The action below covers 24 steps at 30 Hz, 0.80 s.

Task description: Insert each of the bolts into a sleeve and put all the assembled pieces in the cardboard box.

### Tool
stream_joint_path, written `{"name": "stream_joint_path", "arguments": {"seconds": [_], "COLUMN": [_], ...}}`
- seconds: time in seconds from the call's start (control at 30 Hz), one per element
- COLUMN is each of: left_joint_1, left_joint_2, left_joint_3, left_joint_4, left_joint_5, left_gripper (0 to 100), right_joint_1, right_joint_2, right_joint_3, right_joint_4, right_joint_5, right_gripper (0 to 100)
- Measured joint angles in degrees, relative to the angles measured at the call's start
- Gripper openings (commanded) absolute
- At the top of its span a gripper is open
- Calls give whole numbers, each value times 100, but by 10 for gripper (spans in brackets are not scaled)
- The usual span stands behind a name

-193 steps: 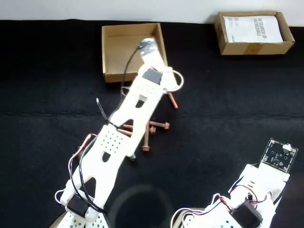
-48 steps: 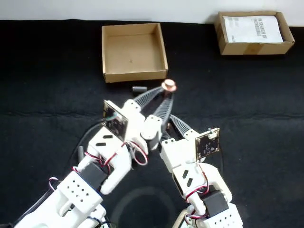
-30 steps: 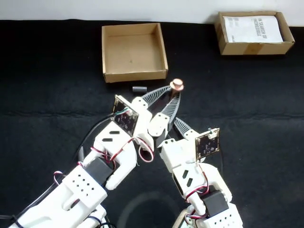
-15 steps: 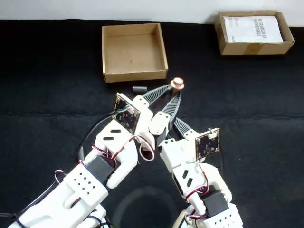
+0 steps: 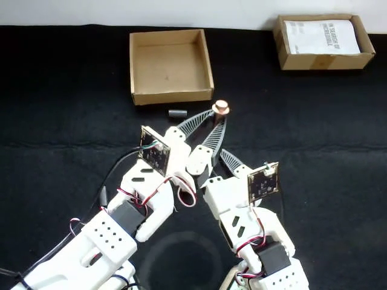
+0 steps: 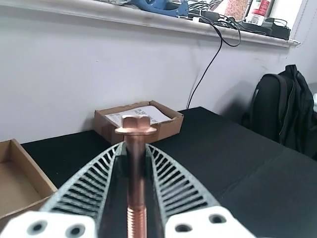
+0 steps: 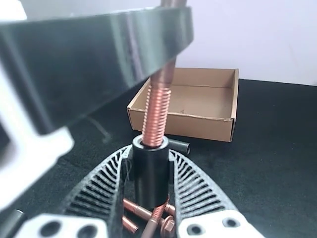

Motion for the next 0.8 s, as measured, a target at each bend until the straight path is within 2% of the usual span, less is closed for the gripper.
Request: {"name": "stream_joint_path", "arguments": {"seconds": [0.53,0.6,0.73,0.8], "left_joint_1": [-9,-9,-53,-70], "left_joint_2": [-9,-9,-9,-9], "left_joint_3": [396,422,607,659], "left_joint_4": [-18,-18,-18,-9], "left_joint_5": [9,9,9,9], "left_gripper": [11,43,169,190], "right_joint_1": [18,18,26,26], "right_joint_2": [0,0,0,0], "right_joint_3": [0,0,0,0], "right_joint_4": [273,281,281,281], "right_joint_5": [0,0,0,0], "right_gripper": [7,7,7,7]}}
